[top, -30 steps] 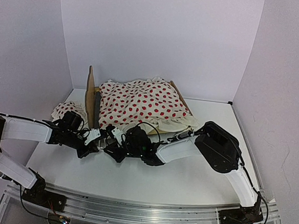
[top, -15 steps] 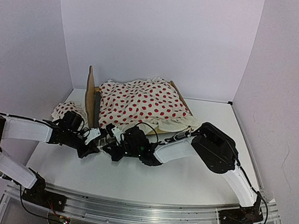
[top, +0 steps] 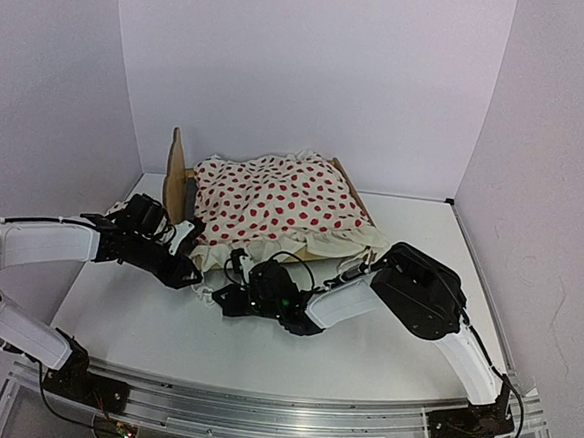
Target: Set up the pet bed
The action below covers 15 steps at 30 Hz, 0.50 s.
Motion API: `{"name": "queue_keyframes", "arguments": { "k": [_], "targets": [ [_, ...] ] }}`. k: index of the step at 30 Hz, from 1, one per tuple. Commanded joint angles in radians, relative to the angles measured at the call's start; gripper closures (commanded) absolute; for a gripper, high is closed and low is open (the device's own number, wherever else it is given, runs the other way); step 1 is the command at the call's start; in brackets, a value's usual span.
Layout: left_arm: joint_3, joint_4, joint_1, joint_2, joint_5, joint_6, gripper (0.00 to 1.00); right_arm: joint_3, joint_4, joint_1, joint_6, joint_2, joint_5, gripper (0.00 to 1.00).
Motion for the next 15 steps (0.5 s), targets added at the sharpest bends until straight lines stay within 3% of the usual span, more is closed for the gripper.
{"name": "queue_keyframes", "arguments": {
  "k": [1, 7, 15],
  "targets": [
    [0.077, -0.068, 0.005, 0.001, -0.143, -0.268, 0.61, 0.014, 0.061, 0.002, 0.079, -0.027, 0.031, 1.00],
    [0.021, -0.087, -0.004, 0.005, -0.180, -0.576, 0.55, 0.044, 0.066, 0.002, 0.115, -0.008, 0.029, 1.00],
    [-0.122, 0.183, -0.004, 0.053, -0.308, -0.642, 0.55, 0.076, 0.091, 0.002, 0.118, 0.016, 0.018, 1.00]
  ]
}}
